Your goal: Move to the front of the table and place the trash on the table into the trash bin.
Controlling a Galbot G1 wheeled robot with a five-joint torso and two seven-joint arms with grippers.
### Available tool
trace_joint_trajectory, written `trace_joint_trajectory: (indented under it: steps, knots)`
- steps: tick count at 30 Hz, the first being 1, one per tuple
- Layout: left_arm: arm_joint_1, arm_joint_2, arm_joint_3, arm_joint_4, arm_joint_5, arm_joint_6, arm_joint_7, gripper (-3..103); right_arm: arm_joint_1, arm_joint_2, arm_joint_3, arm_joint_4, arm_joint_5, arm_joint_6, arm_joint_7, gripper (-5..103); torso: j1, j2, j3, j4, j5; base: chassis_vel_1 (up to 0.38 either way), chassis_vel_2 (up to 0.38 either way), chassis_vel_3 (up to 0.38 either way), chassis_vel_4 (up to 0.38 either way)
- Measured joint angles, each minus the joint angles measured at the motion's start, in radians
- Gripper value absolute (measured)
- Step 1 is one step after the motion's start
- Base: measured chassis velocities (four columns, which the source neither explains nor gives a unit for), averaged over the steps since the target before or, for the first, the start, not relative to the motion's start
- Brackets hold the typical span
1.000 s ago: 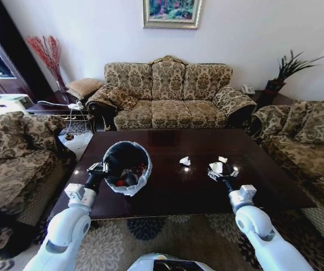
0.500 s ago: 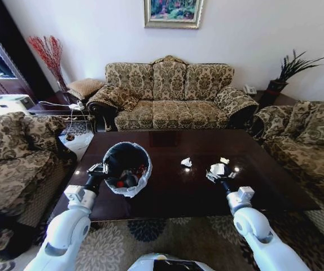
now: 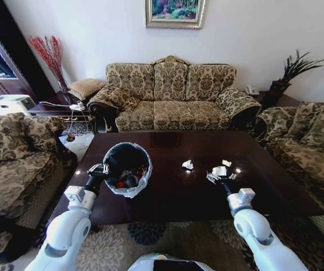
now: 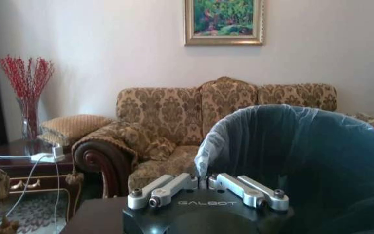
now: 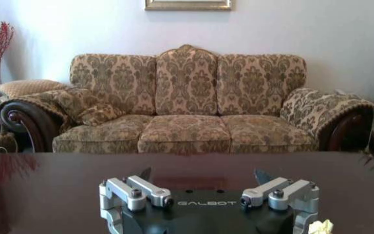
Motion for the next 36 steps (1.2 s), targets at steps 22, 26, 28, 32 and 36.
trace_joint_trajectory:
  steps: [22, 26, 28, 32, 36]
  knots:
    - [0.006, -0.006, 0.012, 0.002, 0.009, -0.002, 0.0, 3, -0.011, 0.009, 0.001, -0.008, -0.013, 0.004, -0.008, 100, 0.0, 0.0, 0.0, 0.0, 0.0, -0.054, 0.066, 0.063, -0.058]
    - [0.004, -0.006, 0.017, 0.002, 0.0, -0.002, 0.0, 3, -0.01, 0.011, -0.002, -0.015, -0.02, 0.004, -0.006, 100, 0.0, 0.0, 0.0, 0.0, 0.0, -0.037, 0.064, 0.071, -0.045]
    - [0.002, -0.006, 0.02, 0.005, -0.001, -0.002, -0.001, 3, -0.005, 0.011, -0.01, -0.024, -0.026, 0.0, 0.003, 100, 0.0, 0.0, 0.0, -0.0001, 0.0, -0.042, 0.039, 0.048, -0.047]
    - [-0.003, -0.008, 0.021, 0.02, 0.0, -0.008, -0.006, 3, 0.033, 0.007, -0.047, -0.067, -0.039, -0.024, 0.011, 100, 0.0, 0.0, 0.0, -0.0002, -0.0002, 0.0, 0.0, 0.0, 0.0]
    - [-0.001, -0.01, 0.009, 0.038, 0.003, -0.017, -0.008, 3, 0.11, 0.015, -0.138, -0.16, -0.039, -0.015, -0.001, 100, 0.0, 0.0, 0.0, -0.0003, -0.0004, 0.0, 0.0, 0.0, 0.0]
